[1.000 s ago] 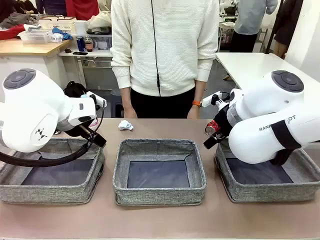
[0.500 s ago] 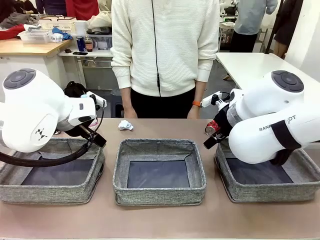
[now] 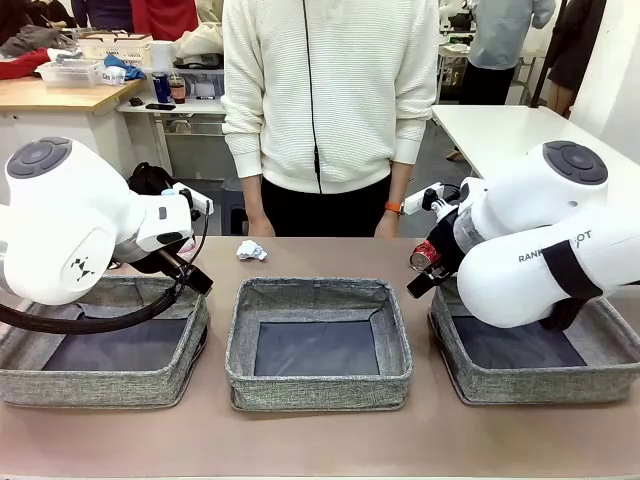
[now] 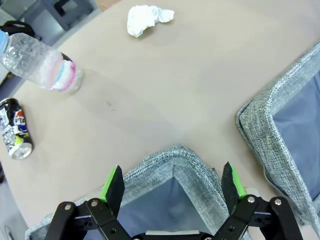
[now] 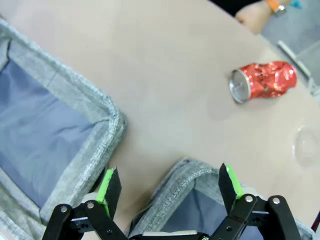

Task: Sort the waste into the appropriate baskets.
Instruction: Pick up the waste item pointed out by the person.

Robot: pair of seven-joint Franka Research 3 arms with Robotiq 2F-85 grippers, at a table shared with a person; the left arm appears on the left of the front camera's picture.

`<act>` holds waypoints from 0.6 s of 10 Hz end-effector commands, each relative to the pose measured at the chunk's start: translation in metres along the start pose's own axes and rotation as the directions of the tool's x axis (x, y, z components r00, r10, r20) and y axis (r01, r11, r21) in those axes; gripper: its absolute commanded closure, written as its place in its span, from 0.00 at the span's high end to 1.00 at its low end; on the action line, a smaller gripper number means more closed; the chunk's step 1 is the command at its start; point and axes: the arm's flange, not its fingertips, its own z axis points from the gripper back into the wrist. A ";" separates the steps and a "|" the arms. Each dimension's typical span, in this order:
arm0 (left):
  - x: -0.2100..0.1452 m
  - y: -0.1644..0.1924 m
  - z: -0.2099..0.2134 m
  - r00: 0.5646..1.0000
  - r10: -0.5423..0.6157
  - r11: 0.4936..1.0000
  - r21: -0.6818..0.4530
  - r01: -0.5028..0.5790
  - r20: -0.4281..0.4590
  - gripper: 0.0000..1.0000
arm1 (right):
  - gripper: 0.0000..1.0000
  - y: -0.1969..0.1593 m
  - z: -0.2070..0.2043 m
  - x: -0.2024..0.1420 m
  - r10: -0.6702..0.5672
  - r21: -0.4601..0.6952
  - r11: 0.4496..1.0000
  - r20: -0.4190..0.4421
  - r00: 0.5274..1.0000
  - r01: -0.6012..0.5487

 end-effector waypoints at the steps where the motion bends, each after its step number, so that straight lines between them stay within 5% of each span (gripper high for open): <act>1: 0.000 0.000 0.000 1.000 0.000 1.000 0.000 0.000 0.000 1.00 | 1.00 0.000 0.000 0.000 0.000 0.000 1.000 0.000 1.000 0.000; 3: 0.010 0.005 0.090 0.990 0.025 1.000 0.002 -0.025 -0.140 1.00 | 1.00 -0.003 0.088 0.001 -0.039 0.051 0.998 -0.034 0.999 0.041; 5: -0.001 0.005 0.176 0.994 0.002 0.993 -0.118 -0.015 -0.109 1.00 | 1.00 0.017 0.163 -0.009 -0.056 0.053 0.997 -0.067 0.996 0.060; 6: -0.013 -0.001 0.203 0.997 -0.002 0.996 -0.086 -0.005 -0.076 1.00 | 1.00 0.035 0.188 -0.020 -0.021 0.120 0.992 -0.067 0.998 0.029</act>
